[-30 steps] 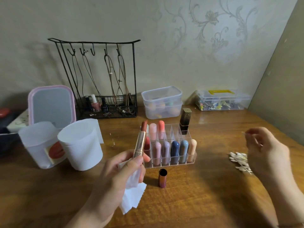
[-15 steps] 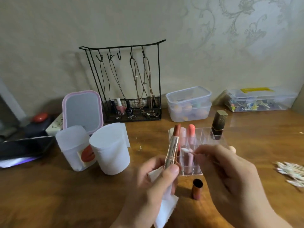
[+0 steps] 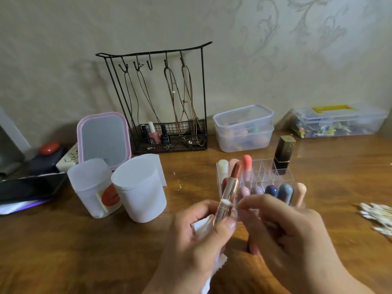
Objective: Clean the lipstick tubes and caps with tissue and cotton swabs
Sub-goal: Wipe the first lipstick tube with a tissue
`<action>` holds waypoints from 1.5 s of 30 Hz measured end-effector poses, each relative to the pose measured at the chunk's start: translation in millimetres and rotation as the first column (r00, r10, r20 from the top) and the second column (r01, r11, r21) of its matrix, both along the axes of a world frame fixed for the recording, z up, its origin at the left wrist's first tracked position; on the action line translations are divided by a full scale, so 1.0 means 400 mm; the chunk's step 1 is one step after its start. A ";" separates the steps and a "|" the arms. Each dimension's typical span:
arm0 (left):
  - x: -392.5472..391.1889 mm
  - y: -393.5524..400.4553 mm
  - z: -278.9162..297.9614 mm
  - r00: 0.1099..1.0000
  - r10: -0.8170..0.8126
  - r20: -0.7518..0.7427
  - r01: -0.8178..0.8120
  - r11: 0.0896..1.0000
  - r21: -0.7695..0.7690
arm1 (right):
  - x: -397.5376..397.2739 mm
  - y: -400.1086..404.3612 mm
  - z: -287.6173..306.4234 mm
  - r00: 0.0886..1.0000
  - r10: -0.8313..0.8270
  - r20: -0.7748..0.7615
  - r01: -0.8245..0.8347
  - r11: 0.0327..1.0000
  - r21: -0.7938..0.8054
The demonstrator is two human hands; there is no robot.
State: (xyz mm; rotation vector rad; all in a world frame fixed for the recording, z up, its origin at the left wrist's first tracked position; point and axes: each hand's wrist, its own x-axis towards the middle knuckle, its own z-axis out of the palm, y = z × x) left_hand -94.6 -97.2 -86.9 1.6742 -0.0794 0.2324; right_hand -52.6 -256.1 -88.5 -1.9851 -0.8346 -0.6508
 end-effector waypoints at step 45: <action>0.004 0.006 0.005 0.991 -0.087 -0.101 0.088 0.996 0.002 | 0.000 -0.009 -0.013 0.999 -0.053 -0.005 0.052 0.996 -0.074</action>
